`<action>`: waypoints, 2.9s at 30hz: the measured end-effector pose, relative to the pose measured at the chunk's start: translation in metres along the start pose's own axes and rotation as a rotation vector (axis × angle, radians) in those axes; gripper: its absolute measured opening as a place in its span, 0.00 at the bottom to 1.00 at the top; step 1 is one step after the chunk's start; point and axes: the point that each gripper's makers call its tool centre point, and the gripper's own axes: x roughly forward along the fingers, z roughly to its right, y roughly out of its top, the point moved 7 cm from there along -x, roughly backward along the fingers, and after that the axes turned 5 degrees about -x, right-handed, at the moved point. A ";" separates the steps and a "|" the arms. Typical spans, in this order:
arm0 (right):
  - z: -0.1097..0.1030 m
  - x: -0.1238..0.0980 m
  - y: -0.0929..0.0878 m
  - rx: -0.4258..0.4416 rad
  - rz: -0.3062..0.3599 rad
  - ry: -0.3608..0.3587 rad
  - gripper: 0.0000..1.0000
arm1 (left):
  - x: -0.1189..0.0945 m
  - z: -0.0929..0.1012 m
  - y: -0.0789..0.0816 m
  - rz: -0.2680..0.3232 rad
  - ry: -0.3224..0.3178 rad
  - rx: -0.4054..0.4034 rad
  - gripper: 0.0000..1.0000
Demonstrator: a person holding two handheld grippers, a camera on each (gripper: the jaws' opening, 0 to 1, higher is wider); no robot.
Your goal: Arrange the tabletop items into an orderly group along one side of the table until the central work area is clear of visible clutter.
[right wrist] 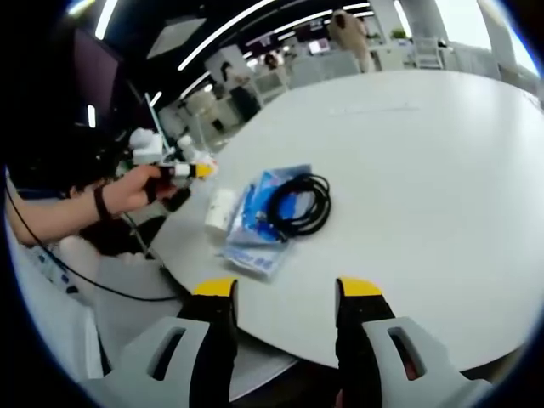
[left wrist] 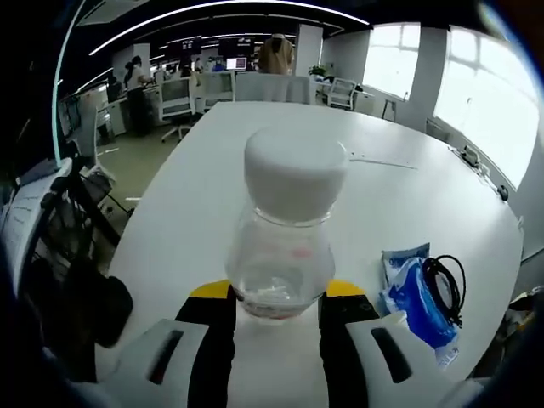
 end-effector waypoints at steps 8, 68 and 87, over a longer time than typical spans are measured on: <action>0.002 -0.001 0.003 0.003 0.002 -0.008 0.43 | 0.012 0.000 0.013 0.002 0.013 -0.019 0.37; 0.005 -0.007 -0.009 0.065 0.058 0.005 0.42 | -0.054 0.003 -0.075 -0.068 -0.060 -0.268 0.39; 0.008 -0.012 -0.019 0.078 0.065 0.013 0.42 | -0.063 0.036 -0.097 -0.095 -0.163 -0.330 0.41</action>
